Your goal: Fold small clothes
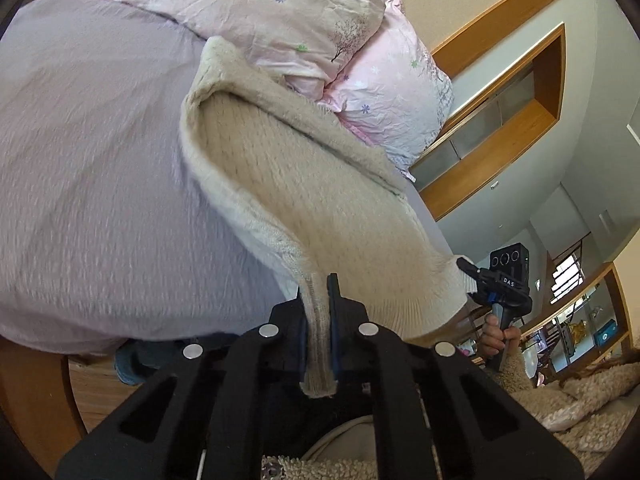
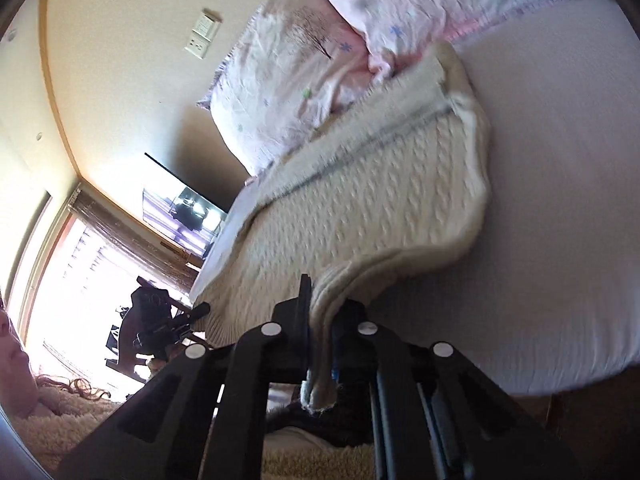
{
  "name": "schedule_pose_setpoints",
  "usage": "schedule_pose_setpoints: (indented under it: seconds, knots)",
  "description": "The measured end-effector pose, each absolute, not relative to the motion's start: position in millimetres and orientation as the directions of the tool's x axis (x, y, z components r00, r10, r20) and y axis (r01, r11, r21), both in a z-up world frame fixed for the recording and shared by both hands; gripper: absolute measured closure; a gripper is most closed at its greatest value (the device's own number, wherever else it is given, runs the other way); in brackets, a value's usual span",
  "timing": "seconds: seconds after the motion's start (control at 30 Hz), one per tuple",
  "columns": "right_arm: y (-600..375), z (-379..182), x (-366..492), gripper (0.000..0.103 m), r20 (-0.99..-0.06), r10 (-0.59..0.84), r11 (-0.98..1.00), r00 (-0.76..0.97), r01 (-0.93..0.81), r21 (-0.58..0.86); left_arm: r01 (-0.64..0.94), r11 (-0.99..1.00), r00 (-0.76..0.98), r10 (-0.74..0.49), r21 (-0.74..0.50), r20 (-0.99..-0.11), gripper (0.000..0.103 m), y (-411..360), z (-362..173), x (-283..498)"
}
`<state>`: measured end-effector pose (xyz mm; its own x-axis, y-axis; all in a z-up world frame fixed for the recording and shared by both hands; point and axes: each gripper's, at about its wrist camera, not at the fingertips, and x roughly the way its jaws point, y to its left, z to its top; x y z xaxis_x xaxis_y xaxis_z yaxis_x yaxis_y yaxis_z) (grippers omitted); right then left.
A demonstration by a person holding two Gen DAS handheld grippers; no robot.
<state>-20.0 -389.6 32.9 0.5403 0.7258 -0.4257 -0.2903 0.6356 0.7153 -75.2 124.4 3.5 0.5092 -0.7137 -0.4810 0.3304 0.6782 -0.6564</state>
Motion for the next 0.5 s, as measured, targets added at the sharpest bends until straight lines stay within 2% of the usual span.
schedule_pose_setpoints:
  seconds: [0.1, 0.2, 0.3, 0.4, 0.43, 0.47, 0.5]
  knots:
    - [-389, 75, 25, 0.096, -0.346, 0.703, 0.648, 0.621, -0.359, 0.672, 0.331, 0.677, 0.560, -0.702, -0.657, -0.440, 0.096, 130, 38, -33]
    - [-396, 88, 90, 0.096, -0.297, 0.653, 0.653, 0.696, -0.320, 0.686, 0.269, 0.690, 0.652, -0.644, -0.672, -0.400, 0.096, 142, 65, 35]
    - [-403, 73, 164, 0.096, -0.324, 0.581, 0.641, 0.747, -0.173, 0.748, 0.156, 0.734, 0.713, -0.547, -0.661, -0.440, 0.096, 143, 69, 117]
    - [-407, 35, 218, 0.095, -0.438, 0.488, 0.649, 0.755, 0.022, 0.761, 0.048, 0.786, 0.695, -0.469, -0.616, -0.545, 0.096, 131, 49, 187]
    - [-408, 20, 230, 0.091, -0.486, 0.461, 0.650, 0.743, 0.090, 0.755, 0.016, 0.798, 0.672, -0.455, -0.603, -0.585, 0.096, 126, 38, 205]
    - [-410, 8, 240, 0.080, -0.534, 0.427, 0.650, 0.730, 0.163, 0.742, -0.016, 0.795, 0.645, -0.455, -0.606, -0.614, 0.096, 124, 28, 216]
    - [-413, 0, 245, 0.064, -0.553, 0.416, 0.643, 0.722, 0.197, 0.740, -0.041, 0.787, 0.622, -0.462, -0.616, -0.632, 0.095, 123, 20, 221]
